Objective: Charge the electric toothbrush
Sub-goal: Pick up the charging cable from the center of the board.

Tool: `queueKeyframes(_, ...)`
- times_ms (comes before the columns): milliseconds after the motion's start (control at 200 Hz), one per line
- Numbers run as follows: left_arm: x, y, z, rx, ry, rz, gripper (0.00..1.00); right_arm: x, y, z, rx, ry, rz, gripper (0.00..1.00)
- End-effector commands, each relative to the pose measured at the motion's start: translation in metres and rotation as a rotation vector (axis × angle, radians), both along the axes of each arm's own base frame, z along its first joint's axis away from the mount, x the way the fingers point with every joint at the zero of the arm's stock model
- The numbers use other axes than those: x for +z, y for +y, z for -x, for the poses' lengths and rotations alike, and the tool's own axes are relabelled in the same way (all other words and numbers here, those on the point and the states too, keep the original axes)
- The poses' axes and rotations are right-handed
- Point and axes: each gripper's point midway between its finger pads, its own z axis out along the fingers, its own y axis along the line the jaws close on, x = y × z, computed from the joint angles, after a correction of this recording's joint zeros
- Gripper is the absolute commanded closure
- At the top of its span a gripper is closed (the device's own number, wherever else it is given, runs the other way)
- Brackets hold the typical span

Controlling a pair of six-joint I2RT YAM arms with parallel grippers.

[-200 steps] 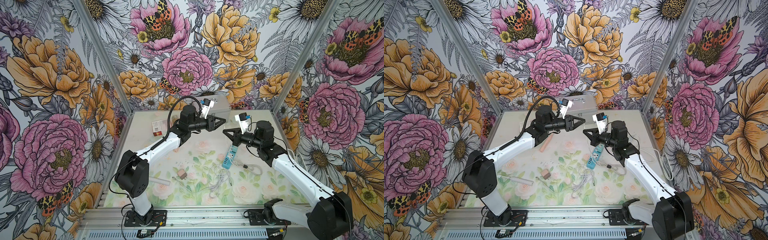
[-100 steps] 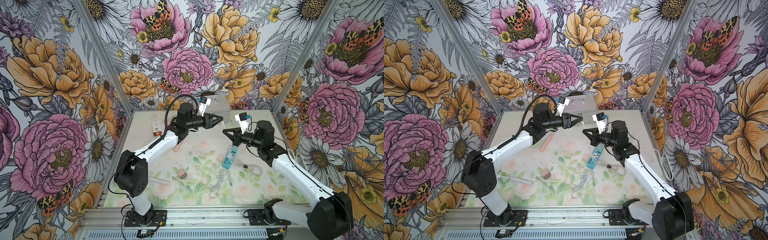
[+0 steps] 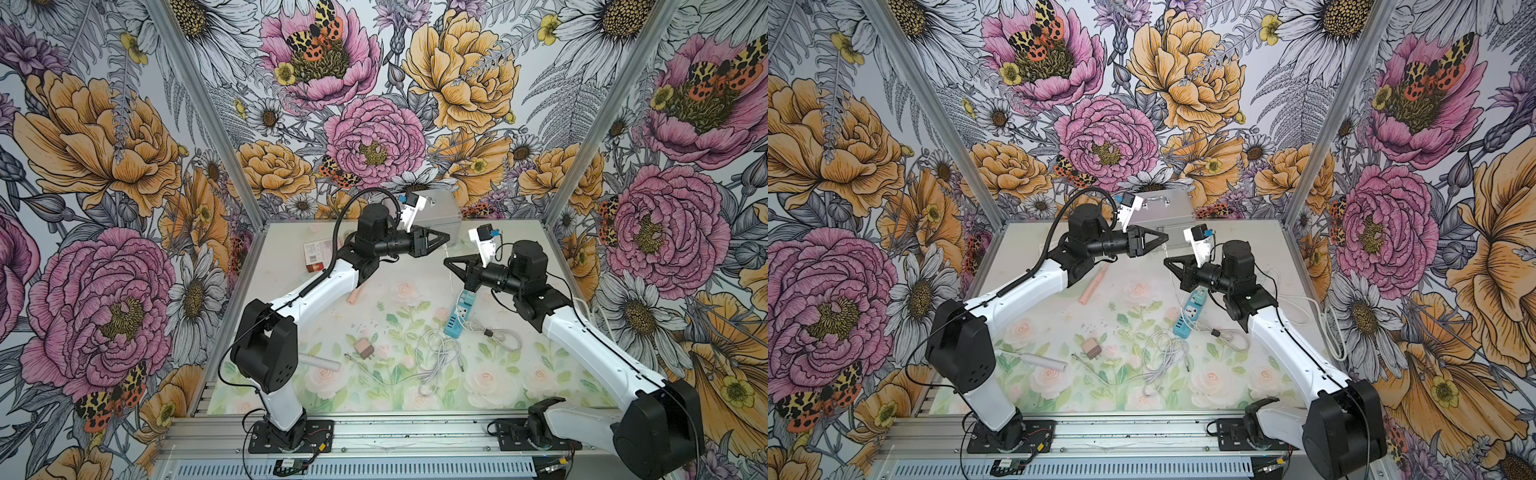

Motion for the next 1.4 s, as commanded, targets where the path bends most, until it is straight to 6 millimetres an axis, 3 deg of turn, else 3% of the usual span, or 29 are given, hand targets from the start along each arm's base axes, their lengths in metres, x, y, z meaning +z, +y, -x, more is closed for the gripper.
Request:
queueKeyframes(0, -0.003, -0.001, -0.004, 0.007, -0.010, -0.017, 0.61, 0.029, 0.000, 0.000, 0.015, -0.076, -0.030, 1.00)
queueKeyframes(145, -0.002, -0.005, 0.004, -0.031, -0.006, -0.019, 0.62, 0.028, 0.003, -0.003, 0.027, -0.073, -0.020, 1.00)
queueKeyframes(365, 0.001, 0.005, 0.003, -0.022, -0.014, -0.015, 0.78, 0.025, 0.005, -0.007, 0.036, -0.072, -0.009, 1.00)
queueKeyframes(735, 0.011, 0.004, 0.008, -0.037, -0.046, 0.000, 0.79, 0.009, 0.005, -0.009, 0.044, -0.024, 0.009, 1.00)
queueKeyframes(996, 0.011, 0.008, 0.007, -0.029, -0.049, -0.001, 0.92, 0.005, 0.002, -0.011, 0.038, -0.007, 0.020, 1.00)
queueKeyframes(1046, 0.013, 0.009, 0.005, -0.017, -0.053, -0.001, 1.00, 0.003, 0.002, -0.010, 0.040, 0.002, 0.022, 1.00)
queueKeyframes(1121, 0.015, 0.008, 0.005, -0.010, -0.069, -0.003, 1.00, 0.008, 0.003, -0.006, 0.055, 0.006, 0.008, 1.00)
queueKeyframes(1286, 0.019, 0.001, 0.012, -0.037, -0.094, 0.009, 1.00, 0.024, 0.005, 0.008, 0.127, 0.038, -0.055, 0.75)
queueKeyframes(1391, 0.025, -0.002, 0.017, -0.053, -0.117, 0.022, 1.00, 0.036, 0.002, 0.015, 0.153, 0.050, -0.092, 0.64)
